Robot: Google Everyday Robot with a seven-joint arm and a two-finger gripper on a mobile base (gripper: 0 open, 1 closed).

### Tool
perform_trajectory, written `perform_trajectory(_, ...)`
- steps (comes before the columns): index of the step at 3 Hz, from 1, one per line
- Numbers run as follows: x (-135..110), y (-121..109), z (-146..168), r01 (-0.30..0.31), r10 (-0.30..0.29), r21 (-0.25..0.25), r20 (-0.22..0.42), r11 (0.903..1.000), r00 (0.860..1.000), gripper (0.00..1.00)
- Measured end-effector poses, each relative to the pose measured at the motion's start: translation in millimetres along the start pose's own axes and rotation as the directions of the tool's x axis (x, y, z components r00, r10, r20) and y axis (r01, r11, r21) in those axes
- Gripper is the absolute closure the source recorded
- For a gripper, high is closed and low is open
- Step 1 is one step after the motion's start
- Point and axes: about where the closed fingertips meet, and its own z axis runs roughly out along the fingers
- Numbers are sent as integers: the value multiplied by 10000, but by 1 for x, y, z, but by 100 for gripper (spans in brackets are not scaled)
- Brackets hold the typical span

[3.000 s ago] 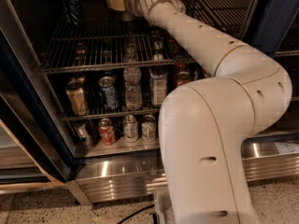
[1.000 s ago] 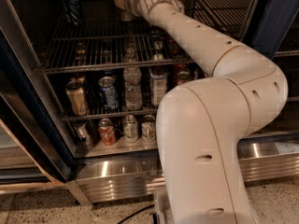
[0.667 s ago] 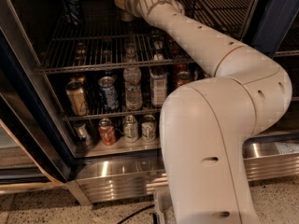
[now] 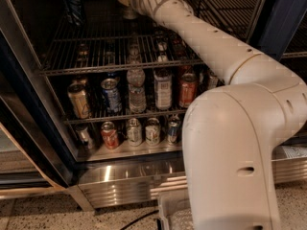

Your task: Pick 7up can from top shelf of fridge

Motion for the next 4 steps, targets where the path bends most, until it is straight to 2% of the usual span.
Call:
perform_trajectory(1,-16,10,-6,-161,175,-396,346,9991,9992,100)
perform_trajectory(2,-25,20,-25,-147,180,-948,340,9954,9993,100)
perform_trajectory(4,-22,19,-90,159,-208,-1195,-398,9927,9990,100)
